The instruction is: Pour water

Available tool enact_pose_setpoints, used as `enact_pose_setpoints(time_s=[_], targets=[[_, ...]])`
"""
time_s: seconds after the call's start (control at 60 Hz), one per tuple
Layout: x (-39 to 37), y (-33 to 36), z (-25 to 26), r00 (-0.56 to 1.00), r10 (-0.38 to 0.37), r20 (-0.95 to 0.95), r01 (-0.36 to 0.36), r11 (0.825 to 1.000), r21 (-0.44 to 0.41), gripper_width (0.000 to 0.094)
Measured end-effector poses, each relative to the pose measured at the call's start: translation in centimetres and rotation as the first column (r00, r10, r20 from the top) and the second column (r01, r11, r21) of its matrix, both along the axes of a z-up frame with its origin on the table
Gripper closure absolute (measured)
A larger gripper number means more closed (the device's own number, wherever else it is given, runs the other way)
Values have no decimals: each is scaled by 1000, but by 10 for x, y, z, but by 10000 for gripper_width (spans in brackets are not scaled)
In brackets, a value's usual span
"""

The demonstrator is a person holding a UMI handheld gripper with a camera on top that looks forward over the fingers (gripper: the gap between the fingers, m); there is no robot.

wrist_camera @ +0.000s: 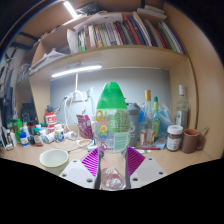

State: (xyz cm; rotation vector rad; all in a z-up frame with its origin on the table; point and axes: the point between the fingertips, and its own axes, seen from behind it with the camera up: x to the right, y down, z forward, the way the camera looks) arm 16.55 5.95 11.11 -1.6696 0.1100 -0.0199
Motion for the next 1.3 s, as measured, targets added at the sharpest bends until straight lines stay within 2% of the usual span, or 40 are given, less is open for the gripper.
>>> enact_pose_setpoints(time_s=[0.067, 0.117, 0.2, 0.367, 0.467, 0.533, 0.567, 0.6, 0.867, 1.05, 1.3], targets=[[-1, 1, -13, 1000, 0, 12, 0, 1000, -12, 592], [2, 2, -28, 1000, -4, 27, 5, 999, -51, 588], [2, 1, -26, 999, 3, 40, -2, 1000, -20, 537], [2, -2, -26, 999, 8, 32, -7, 1000, -16, 522], [3, -3, -31, 999, 11, 39, -9, 999, -52, 402], [3, -7, -46, 1000, 19, 8, -18, 991, -134, 226], [1, -9, -50, 1000, 26, -18, -28, 988, -149, 136], [1, -12, -52, 999, 29, -45, -35, 988, -151, 91], [6, -76, -32, 995, 25, -96, -37, 993, -115, 100], [-11, -158, 14, 994, 65, -86, -68, 997, -34, 103], [-27, -260, 60, 994, 97, -42, -95, 994, 49, 102]])
